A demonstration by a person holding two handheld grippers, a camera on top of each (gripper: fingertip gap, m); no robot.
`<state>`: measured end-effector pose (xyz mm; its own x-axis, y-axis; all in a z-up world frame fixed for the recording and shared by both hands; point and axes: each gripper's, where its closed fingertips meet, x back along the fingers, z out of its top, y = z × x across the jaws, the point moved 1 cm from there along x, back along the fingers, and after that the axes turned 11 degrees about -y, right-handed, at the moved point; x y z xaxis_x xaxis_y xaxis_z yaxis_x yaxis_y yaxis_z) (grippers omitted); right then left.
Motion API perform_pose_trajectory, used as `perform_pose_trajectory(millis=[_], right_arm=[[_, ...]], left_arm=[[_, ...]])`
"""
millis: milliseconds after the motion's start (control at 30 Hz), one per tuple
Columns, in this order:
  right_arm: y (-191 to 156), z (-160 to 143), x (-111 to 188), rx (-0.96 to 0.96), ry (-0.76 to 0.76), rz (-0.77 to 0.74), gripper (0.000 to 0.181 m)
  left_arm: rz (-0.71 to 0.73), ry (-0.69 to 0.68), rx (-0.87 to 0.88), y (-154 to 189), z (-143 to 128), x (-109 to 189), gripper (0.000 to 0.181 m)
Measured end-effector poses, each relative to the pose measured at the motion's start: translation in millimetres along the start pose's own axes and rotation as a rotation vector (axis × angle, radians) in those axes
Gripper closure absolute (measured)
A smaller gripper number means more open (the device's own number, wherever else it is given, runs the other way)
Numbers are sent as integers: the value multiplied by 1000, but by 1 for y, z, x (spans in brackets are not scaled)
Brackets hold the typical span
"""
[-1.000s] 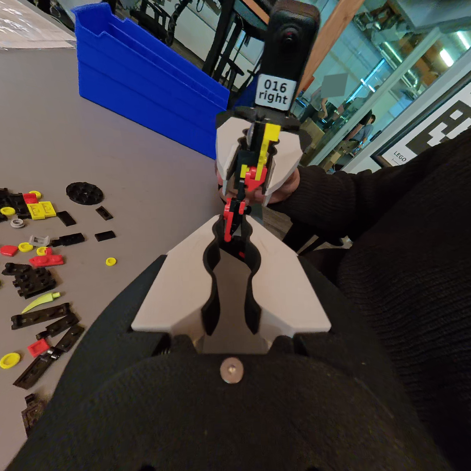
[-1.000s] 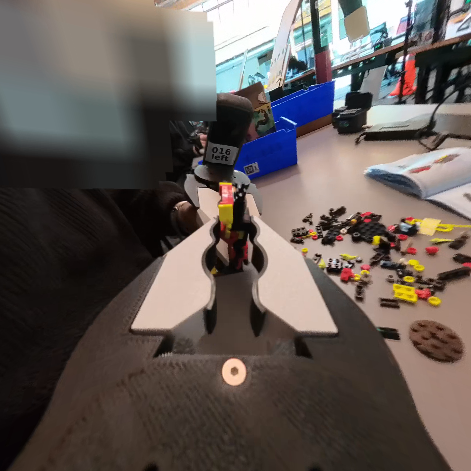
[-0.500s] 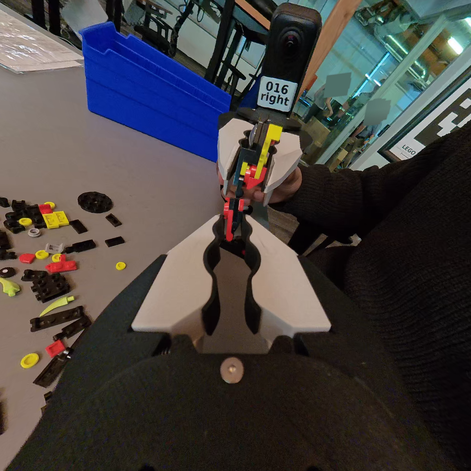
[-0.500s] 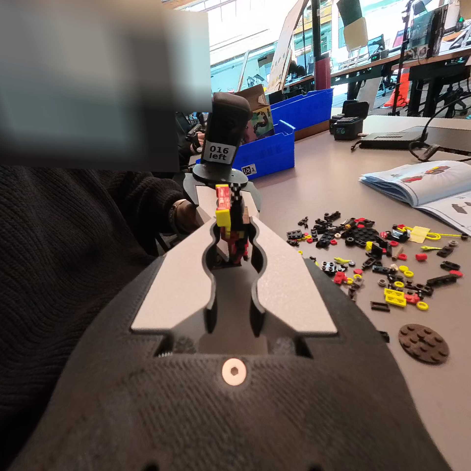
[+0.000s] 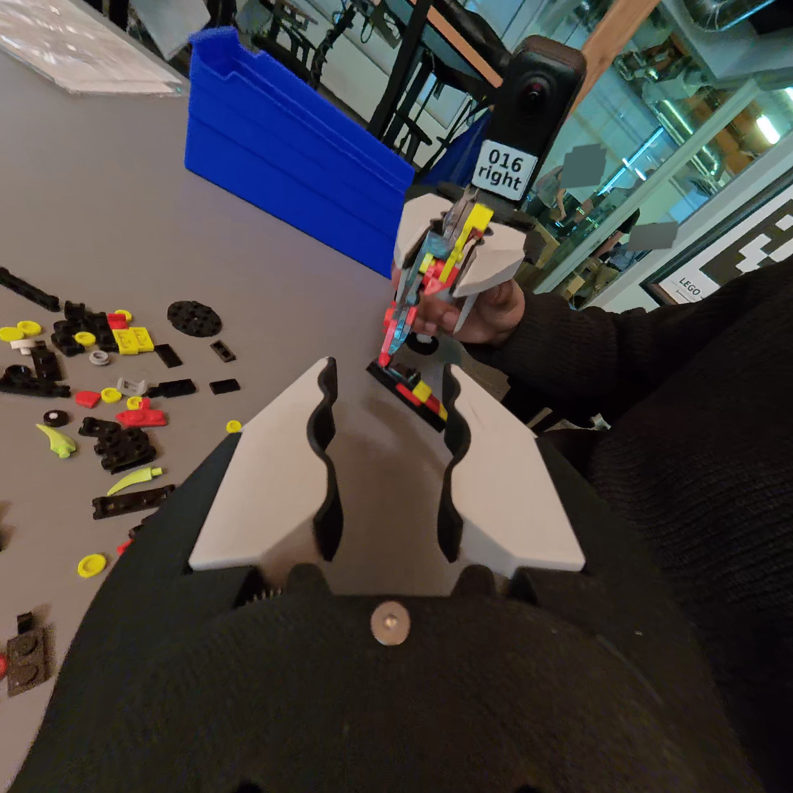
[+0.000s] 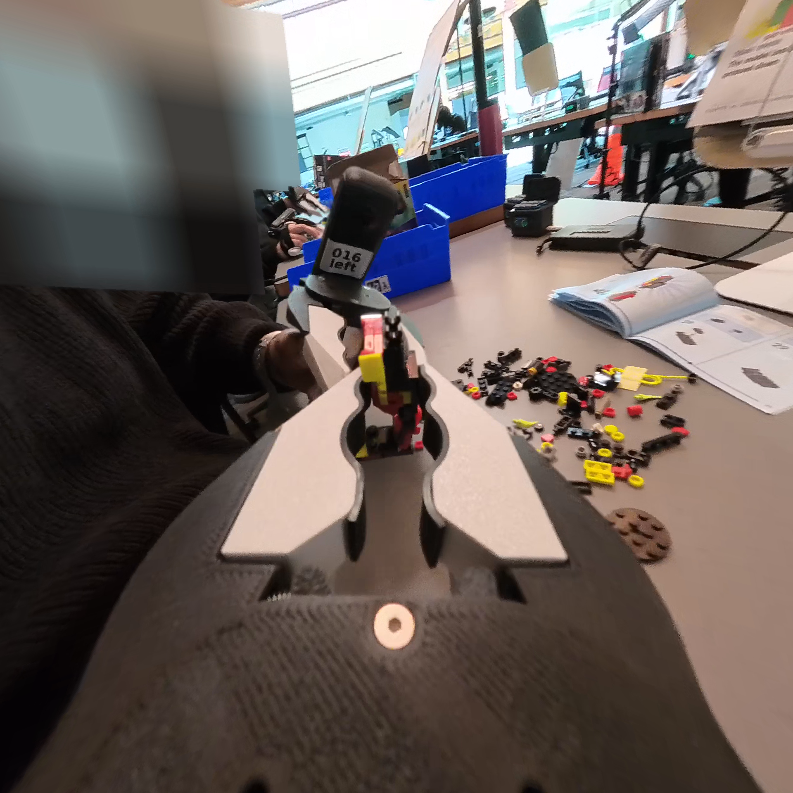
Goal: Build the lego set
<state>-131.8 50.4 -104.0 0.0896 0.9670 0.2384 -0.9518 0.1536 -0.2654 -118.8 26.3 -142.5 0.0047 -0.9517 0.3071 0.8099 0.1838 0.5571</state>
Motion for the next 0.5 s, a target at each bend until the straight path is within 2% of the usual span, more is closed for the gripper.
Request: perform_pose_trajectory(millis=[100,200,400,500], right_arm=[[8,-1,5,10,-6,-44,163],[21,-11,7,35,-77,-129,163],[61,-51,11,-44,-305,-376,162],[69,-64,10,-115,-348,-457,162]], left_arm=[[22,-4,59,-9,-2,0,137],[64,-41,124,-23,-9,-1,141],[95,-131,217,-39,-26,-6,141],[122,-182,205,-42,-34,-9,142]])
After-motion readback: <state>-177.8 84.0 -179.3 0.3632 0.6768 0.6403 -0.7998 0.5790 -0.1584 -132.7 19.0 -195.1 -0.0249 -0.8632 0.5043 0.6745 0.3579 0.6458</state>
